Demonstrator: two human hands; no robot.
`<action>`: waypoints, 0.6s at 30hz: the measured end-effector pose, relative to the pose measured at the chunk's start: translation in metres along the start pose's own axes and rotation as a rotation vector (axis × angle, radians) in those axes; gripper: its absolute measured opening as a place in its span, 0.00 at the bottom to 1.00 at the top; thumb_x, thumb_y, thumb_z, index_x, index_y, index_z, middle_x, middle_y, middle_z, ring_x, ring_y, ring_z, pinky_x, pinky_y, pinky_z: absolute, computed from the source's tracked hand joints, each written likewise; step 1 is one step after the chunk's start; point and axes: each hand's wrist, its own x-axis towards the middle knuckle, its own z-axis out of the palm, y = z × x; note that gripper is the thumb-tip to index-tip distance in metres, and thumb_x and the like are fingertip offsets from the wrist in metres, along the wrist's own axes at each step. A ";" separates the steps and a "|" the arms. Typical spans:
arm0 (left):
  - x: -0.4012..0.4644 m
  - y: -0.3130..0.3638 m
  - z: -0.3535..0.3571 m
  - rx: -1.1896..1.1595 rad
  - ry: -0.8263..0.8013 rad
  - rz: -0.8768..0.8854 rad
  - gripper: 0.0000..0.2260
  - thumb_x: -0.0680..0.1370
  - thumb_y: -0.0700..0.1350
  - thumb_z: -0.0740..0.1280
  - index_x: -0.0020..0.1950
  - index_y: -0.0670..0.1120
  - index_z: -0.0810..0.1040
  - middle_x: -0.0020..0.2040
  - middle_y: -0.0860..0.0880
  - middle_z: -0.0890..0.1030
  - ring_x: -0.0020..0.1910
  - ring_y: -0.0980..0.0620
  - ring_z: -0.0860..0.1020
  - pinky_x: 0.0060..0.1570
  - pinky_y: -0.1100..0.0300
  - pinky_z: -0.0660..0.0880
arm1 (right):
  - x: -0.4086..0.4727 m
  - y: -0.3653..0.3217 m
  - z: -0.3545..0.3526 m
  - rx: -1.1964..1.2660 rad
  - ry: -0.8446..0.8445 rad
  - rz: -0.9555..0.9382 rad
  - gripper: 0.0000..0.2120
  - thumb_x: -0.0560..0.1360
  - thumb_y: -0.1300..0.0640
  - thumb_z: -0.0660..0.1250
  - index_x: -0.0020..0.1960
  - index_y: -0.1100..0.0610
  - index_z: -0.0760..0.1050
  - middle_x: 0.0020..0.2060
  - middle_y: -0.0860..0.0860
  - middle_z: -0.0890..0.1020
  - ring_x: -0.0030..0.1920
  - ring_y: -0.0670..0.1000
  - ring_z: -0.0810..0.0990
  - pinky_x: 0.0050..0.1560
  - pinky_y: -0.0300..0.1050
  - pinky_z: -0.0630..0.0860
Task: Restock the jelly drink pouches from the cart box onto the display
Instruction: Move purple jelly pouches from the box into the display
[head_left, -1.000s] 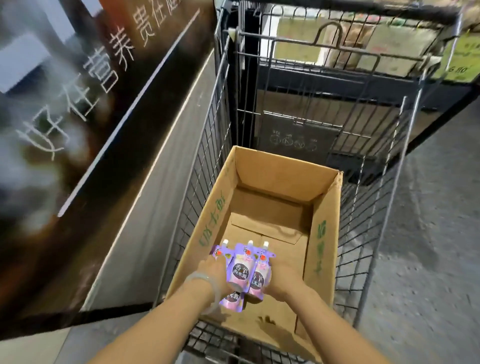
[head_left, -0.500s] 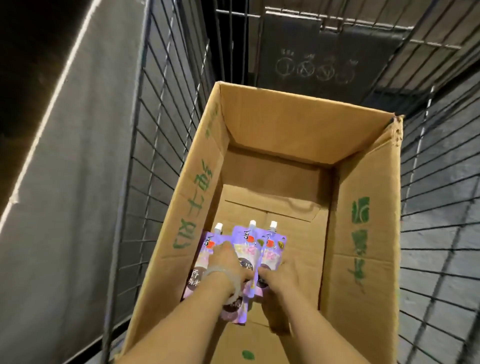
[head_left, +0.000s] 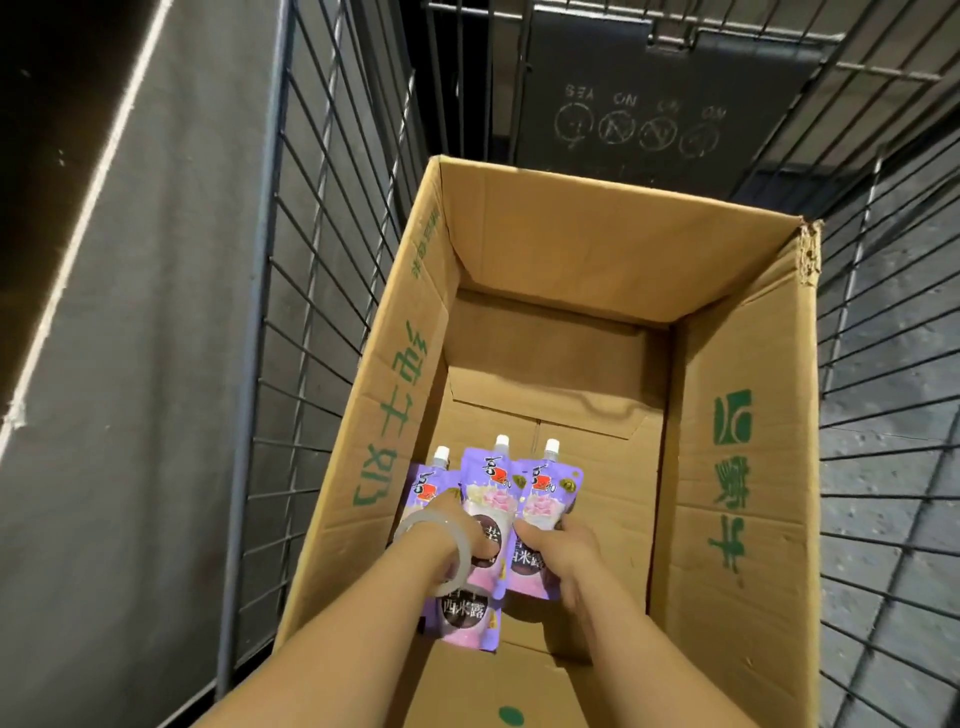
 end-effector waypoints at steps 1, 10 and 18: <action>-0.005 -0.003 -0.001 -0.065 -0.011 0.015 0.35 0.74 0.43 0.69 0.76 0.46 0.55 0.67 0.46 0.72 0.56 0.46 0.75 0.52 0.58 0.72 | -0.004 -0.003 -0.002 -0.011 -0.013 0.003 0.14 0.71 0.68 0.70 0.56 0.63 0.75 0.46 0.59 0.81 0.35 0.53 0.80 0.26 0.40 0.79; -0.081 -0.002 -0.028 -0.499 0.101 0.313 0.23 0.70 0.32 0.71 0.64 0.43 0.71 0.54 0.44 0.79 0.51 0.44 0.78 0.51 0.53 0.75 | -0.089 -0.060 -0.023 -0.040 -0.071 -0.281 0.15 0.75 0.67 0.66 0.59 0.58 0.72 0.48 0.55 0.81 0.47 0.57 0.81 0.50 0.53 0.80; -0.186 0.021 -0.071 -0.754 0.200 0.673 0.20 0.65 0.28 0.72 0.45 0.52 0.74 0.46 0.46 0.81 0.44 0.47 0.79 0.49 0.44 0.78 | -0.196 -0.127 -0.052 0.031 -0.171 -0.646 0.12 0.72 0.71 0.67 0.51 0.57 0.74 0.48 0.57 0.81 0.41 0.51 0.80 0.39 0.42 0.78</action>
